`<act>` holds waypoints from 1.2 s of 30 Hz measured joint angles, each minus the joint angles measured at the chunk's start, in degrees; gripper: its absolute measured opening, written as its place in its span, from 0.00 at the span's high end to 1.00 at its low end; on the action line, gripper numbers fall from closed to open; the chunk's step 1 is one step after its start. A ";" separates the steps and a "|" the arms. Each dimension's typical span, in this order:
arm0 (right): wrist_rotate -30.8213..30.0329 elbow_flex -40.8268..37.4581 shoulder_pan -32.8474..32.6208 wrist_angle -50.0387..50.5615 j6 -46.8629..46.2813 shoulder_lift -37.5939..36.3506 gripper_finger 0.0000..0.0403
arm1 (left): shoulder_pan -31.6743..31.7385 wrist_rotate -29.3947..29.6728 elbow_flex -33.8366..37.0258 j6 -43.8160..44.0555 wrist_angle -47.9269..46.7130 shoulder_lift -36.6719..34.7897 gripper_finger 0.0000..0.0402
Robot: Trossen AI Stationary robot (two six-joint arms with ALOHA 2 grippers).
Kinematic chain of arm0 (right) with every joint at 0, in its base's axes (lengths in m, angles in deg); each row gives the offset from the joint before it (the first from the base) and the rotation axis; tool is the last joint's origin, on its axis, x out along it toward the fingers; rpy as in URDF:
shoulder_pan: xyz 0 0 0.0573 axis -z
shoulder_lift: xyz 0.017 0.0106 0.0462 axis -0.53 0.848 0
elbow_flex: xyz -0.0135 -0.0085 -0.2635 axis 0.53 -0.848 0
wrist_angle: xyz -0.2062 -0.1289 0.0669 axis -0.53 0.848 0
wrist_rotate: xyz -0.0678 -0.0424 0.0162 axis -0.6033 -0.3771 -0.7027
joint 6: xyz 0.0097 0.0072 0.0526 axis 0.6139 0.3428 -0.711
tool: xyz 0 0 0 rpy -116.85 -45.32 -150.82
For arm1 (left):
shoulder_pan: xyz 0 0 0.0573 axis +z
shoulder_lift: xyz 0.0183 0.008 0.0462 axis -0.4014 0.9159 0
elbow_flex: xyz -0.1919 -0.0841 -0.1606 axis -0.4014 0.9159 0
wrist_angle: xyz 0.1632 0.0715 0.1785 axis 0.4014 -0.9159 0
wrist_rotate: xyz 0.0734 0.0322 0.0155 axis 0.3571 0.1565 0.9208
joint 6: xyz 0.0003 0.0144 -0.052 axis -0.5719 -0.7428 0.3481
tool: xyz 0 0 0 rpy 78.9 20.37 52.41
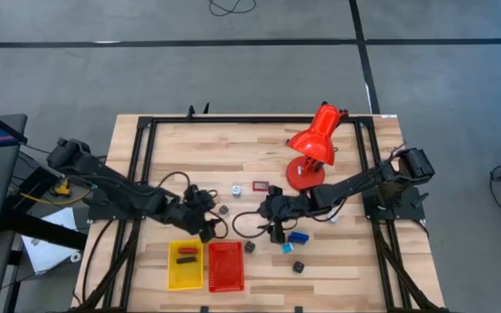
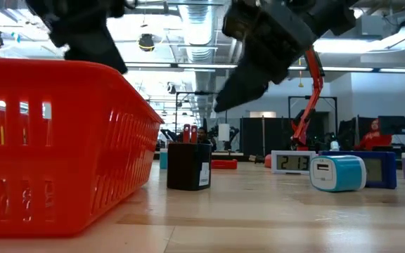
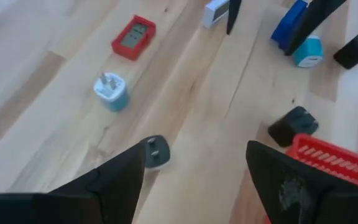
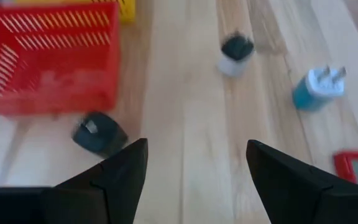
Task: Pick & Place Office items
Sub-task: Put the black charger adapter into the red bin
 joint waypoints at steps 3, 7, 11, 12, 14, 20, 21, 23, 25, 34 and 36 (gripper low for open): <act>-0.06 -1.85 -0.08 -2.25 0.99 0.04 0.34 | 1.72 -2.89 0.00 -2.34 1.59 4.05 0.32; -0.34 -8.09 -1.00 -11.80 1.06 -1.47 0.34 | 3.46 -3.18 0.00 -2.49 3.92 8.35 0.32; -0.61 -13.14 -0.77 -19.63 -0.84 -3.70 0.34 | 4.99 -3.14 0.00 -2.49 2.33 9.39 0.32; -0.87 -13.88 -0.65 -20.31 -0.97 -3.87 0.34 | 5.33 -3.13 0.00 -2.48 2.46 9.38 0.32; -0.68 -14.58 -0.36 -21.52 -0.91 -4.07 0.34 | 5.92 -3.13 0.00 -2.27 2.64 9.33 0.32; -0.46 -14.92 0.92 -21.82 -0.79 -4.18 0.34 | 8.51 -4.20 0.00 2.26 2.54 9.28 0.33; -0.44 -14.92 1.13 -21.88 -0.79 -4.18 0.34 | 9.05 -5.06 0.00 3.77 2.39 9.26 0.33; 0.06 -14.92 1.37 -21.91 -0.77 -4.18 0.34 | 9.94 -6.08 0.00 5.80 2.14 9.34 0.33; 0.20 -14.92 1.45 -22.25 -0.75 -4.18 0.34 | 10.33 -6.11 0.00 6.73 2.17 9.90 0.33; 0.09 -14.92 1.50 -22.27 -0.64 -4.18 0.34 | 9.30 -6.14 0.04 4.19 2.41 10.12 0.33; 0.07 -14.92 1.51 -22.30 -0.64 -4.18 0.34 | 9.38 -5.85 0.00 3.71 3.25 11.38 0.33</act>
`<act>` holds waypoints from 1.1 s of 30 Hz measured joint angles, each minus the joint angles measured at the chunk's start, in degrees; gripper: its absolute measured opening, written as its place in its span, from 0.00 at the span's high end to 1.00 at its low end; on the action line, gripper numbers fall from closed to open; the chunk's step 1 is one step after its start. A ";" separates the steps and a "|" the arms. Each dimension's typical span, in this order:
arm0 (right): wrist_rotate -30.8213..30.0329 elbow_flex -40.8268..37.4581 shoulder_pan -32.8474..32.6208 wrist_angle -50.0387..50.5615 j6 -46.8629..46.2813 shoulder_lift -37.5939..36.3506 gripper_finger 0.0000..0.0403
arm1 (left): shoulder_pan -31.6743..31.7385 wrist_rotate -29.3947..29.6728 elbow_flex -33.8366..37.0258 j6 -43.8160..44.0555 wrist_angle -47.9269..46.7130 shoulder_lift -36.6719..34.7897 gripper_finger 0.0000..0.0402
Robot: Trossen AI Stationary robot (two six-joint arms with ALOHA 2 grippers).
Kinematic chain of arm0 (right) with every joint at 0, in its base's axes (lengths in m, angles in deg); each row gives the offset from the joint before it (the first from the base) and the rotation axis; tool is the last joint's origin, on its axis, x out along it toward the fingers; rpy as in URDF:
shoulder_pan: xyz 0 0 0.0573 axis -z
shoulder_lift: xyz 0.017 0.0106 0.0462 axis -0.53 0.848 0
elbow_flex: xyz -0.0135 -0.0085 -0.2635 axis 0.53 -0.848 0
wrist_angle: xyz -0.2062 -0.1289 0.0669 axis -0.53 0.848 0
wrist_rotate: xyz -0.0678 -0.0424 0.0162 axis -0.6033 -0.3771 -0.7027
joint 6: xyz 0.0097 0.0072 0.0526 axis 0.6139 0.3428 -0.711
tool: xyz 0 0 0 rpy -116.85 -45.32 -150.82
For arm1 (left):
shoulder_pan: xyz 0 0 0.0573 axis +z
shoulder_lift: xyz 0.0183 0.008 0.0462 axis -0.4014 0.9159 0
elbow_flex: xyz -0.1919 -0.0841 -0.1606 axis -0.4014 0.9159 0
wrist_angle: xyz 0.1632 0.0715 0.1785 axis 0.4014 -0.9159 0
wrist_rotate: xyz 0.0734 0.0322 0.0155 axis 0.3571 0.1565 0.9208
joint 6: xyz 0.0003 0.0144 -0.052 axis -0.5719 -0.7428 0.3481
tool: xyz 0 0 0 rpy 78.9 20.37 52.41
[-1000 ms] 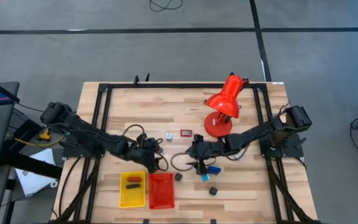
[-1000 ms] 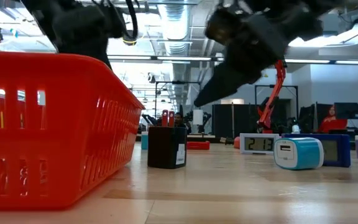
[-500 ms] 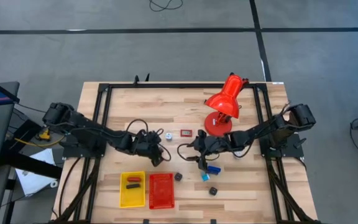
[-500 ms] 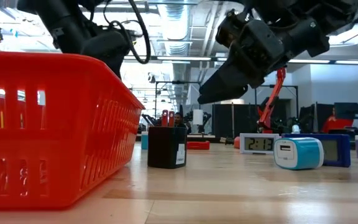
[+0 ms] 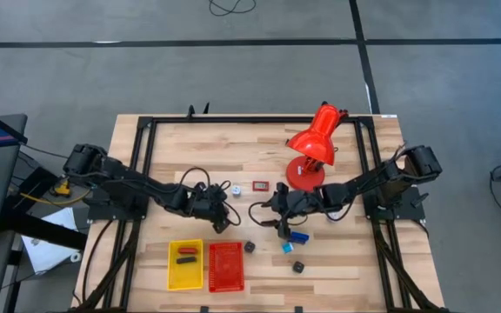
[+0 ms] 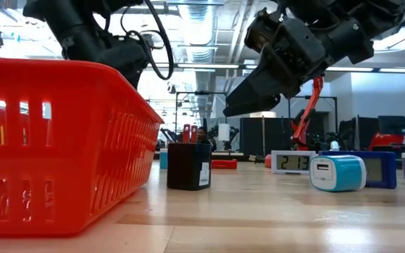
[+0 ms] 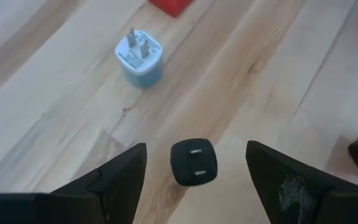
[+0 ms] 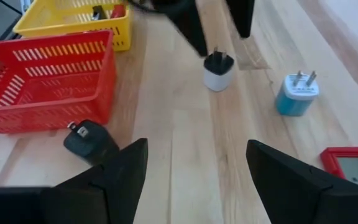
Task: Pick & Place Office items
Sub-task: Put the black charger adapter into the red bin
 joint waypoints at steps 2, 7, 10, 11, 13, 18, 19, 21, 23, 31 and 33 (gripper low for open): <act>-0.02 0.00 0.05 -0.11 0.00 0.00 0.34 | 0.30 0.55 0.07 -0.16 0.30 1.05 0.33; 0.00 0.00 0.03 0.20 0.00 0.00 0.34 | 0.51 -0.32 0.00 -1.28 2.62 4.59 0.33; -0.01 0.00 0.01 0.18 0.00 0.03 0.34 | 0.47 -0.43 0.00 -1.27 2.67 5.79 0.33; -0.02 0.00 0.01 0.17 0.00 0.03 0.34 | 0.47 -0.44 0.00 -1.28 2.99 6.34 0.33; -0.02 0.00 0.01 0.17 0.00 0.04 0.34 | 0.52 -0.69 0.04 -1.25 1.74 6.51 0.33; -0.02 0.00 0.05 0.16 0.00 0.04 0.34 | 0.52 -1.19 0.02 -1.28 2.35 6.88 0.38; -0.02 0.00 0.05 0.15 0.00 0.04 0.34 | 0.55 -1.19 0.01 -1.27 2.39 6.87 0.40; -0.02 0.00 0.07 0.15 -0.01 0.04 0.34 | 0.82 -1.21 0.00 -1.26 2.08 6.88 0.45; -0.02 0.00 0.07 0.15 -0.01 0.04 0.34 | 0.85 -1.19 0.00 -1.26 2.16 6.88 0.51; -0.04 0.00 0.07 0.17 -0.02 0.04 0.34 | 0.85 -1.13 0.00 -1.26 2.18 6.85 0.68; -0.04 0.00 0.07 0.22 -0.02 0.04 0.34 | 0.85 -1.34 0.00 -1.26 2.18 6.84 0.68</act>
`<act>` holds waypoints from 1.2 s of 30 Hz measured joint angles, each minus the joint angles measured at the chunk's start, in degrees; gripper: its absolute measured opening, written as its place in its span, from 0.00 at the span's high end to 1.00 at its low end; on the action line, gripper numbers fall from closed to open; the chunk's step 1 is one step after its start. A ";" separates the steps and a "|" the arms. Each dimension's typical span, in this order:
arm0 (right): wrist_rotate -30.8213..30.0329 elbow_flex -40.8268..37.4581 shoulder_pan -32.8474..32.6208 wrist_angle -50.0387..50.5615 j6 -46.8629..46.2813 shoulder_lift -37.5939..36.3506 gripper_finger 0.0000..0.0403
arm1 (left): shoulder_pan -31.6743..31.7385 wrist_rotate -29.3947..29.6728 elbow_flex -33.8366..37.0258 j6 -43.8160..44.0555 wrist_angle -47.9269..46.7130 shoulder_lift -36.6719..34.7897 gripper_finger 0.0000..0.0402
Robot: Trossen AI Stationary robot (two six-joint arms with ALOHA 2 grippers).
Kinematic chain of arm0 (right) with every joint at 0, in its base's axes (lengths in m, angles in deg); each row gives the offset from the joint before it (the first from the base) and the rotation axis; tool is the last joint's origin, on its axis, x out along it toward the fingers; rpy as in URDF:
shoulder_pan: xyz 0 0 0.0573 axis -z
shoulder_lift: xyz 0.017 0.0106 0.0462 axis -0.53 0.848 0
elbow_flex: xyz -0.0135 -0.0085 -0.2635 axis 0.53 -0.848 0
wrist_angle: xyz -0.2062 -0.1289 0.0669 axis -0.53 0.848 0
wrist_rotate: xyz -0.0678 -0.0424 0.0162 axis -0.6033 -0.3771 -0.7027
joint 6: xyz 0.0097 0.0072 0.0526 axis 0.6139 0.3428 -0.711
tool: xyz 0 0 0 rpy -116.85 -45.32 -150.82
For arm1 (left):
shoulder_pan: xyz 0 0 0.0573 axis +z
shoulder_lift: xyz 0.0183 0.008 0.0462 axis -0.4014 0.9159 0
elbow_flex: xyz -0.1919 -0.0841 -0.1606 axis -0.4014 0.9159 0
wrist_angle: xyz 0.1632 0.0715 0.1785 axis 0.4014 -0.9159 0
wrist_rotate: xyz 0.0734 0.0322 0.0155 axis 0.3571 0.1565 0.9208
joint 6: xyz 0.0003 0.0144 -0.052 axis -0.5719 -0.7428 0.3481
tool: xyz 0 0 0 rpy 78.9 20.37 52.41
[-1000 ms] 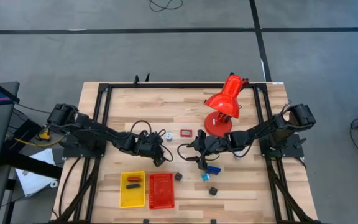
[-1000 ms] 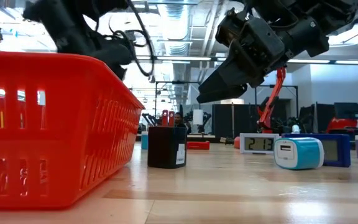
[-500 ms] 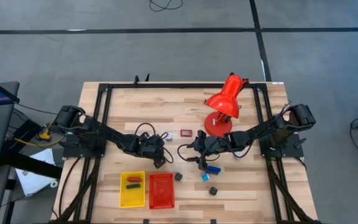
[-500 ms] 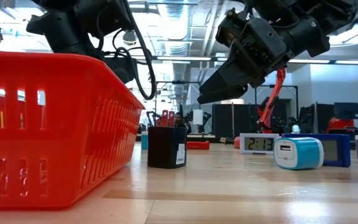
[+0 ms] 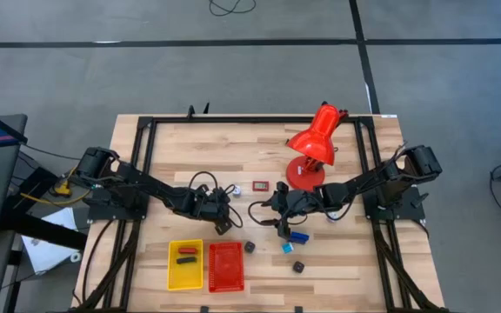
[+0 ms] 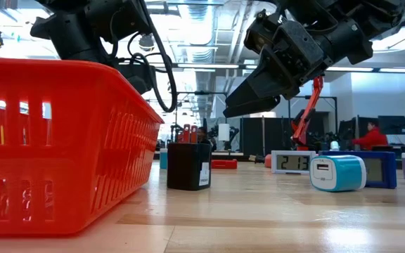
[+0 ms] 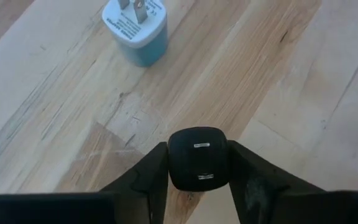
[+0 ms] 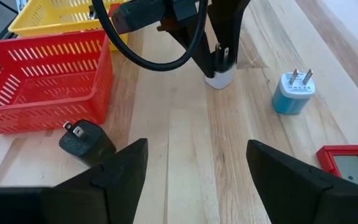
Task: Pick & Place Office items
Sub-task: Put the black charger adapter into the red bin
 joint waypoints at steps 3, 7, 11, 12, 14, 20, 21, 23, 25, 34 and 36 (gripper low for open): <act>0.00 0.00 0.00 0.31 0.00 0.00 0.34 | -0.04 -3.08 0.04 0.04 -0.42 -1.55 0.65; 0.00 0.00 0.00 0.47 -0.01 0.00 0.34 | -1.20 -7.90 0.02 -1.29 -0.14 -7.74 0.65; -0.02 0.00 0.00 0.45 -0.02 0.00 0.34 | -4.68 -9.88 0.00 -4.80 1.50 -15.01 0.68; -0.08 0.00 0.00 0.49 -0.02 0.00 0.34 | -6.10 -9.93 -0.03 -6.07 2.44 -16.25 0.68; -0.71 0.00 0.00 0.56 -0.33 0.00 0.34 | -9.47 -9.97 -0.07 -9.35 4.95 -17.61 0.67; -3.08 0.00 0.02 0.54 -3.20 0.00 0.34 | -17.54 -8.76 -0.13 -14.80 9.25 -15.42 0.64; -3.08 0.00 0.02 0.53 -3.50 0.00 0.34 | -18.03 -8.21 -0.11 -14.82 9.22 -14.50 0.64; -3.08 0.00 -0.01 0.42 -4.27 0.00 0.34 | -18.59 -7.81 -0.11 -14.82 9.28 -12.85 0.65; -3.06 0.00 -0.02 0.37 -4.50 0.00 0.34 | -18.90 -7.76 -0.11 -14.67 9.34 -11.06 0.65; -3.08 0.00 -0.02 0.37 -5.99 0.00 0.34 | -18.91 -10.52 -0.09 -14.62 10.39 -3.95 0.64; -3.08 0.00 -0.02 0.37 -5.99 0.00 0.34 | -18.91 -11.43 -0.09 -14.61 11.16 -2.77 0.64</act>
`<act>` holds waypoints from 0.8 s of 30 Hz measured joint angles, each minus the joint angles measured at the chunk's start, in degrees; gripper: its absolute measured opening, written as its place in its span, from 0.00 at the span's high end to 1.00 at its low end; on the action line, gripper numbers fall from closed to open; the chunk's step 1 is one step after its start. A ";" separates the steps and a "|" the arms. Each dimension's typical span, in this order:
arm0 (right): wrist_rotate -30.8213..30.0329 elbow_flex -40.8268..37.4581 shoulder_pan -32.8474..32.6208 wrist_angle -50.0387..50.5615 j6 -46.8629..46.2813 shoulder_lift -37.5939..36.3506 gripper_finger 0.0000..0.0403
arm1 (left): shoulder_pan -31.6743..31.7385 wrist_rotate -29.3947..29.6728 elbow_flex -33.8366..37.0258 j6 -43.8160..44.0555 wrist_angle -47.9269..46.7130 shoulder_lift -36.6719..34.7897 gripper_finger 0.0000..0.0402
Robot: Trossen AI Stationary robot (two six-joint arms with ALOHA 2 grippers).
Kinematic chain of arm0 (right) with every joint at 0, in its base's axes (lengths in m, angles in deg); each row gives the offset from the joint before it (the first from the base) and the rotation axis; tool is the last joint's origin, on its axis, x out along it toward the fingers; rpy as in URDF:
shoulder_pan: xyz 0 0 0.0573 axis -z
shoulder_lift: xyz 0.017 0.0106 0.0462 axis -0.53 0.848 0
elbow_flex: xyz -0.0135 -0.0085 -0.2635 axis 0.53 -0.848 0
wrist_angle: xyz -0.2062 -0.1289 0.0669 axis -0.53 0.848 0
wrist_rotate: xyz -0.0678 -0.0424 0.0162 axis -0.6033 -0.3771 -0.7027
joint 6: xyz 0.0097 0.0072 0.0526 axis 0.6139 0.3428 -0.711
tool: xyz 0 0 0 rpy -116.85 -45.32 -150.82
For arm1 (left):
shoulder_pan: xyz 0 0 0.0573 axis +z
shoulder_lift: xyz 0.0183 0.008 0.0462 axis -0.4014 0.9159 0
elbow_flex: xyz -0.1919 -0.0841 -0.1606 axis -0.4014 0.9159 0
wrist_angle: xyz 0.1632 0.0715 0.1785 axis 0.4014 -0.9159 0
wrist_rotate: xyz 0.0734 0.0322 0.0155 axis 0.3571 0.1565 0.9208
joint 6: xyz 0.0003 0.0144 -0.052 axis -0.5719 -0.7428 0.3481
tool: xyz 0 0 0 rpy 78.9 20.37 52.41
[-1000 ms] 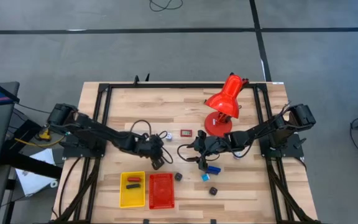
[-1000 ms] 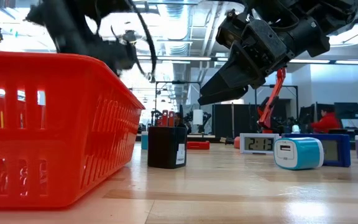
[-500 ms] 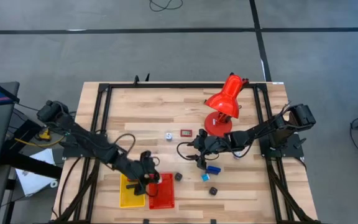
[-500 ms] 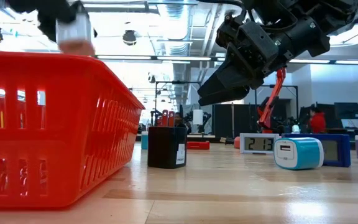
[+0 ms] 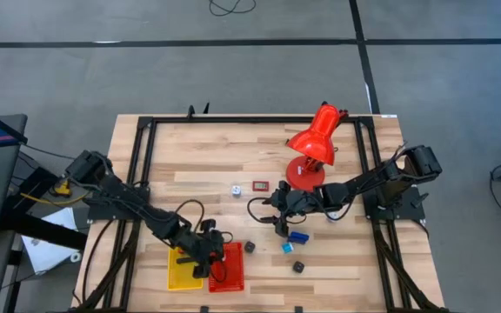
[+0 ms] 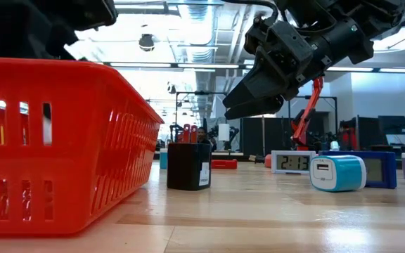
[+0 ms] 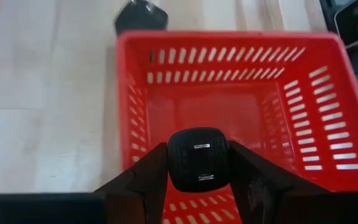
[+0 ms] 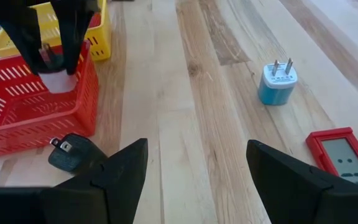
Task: Pick & Place Office items
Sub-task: Put the black charger adapter into the red bin
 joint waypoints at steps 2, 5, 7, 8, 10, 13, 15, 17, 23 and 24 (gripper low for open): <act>0.00 0.00 0.04 0.00 0.00 0.00 0.34 | 0.00 -0.22 0.00 -0.14 0.20 0.74 0.64; 0.00 0.00 0.04 0.00 0.00 0.00 0.34 | 0.00 -0.29 0.00 -0.23 0.17 1.83 0.64; 0.00 0.00 0.02 0.02 0.00 0.00 0.34 | 0.00 -0.27 0.02 -0.25 0.14 2.39 0.64; 0.00 0.00 0.04 0.02 0.00 0.00 0.34 | 0.00 -0.27 0.04 -0.25 -0.05 2.42 0.64; 0.00 0.00 0.04 0.04 0.01 0.00 0.34 | 0.04 -0.27 0.04 -0.25 0.12 2.42 0.64; 0.00 0.00 0.04 0.13 0.02 0.00 0.34 | 0.20 -0.26 0.07 -0.23 0.68 1.88 0.64; 0.00 0.00 0.04 0.22 0.02 0.00 0.34 | 0.20 -0.22 0.04 -0.25 1.56 1.77 0.64; 0.00 0.00 0.04 0.29 0.02 0.00 0.34 | 0.20 -0.22 0.07 -0.27 1.10 1.83 0.64; 0.00 0.02 0.00 0.88 0.02 0.00 0.34 | 0.46 -0.08 0.07 -0.35 0.10 1.83 0.64; 0.01 0.02 0.00 0.94 0.02 0.00 0.34 | 0.46 0.18 0.07 -0.38 -0.48 1.83 0.64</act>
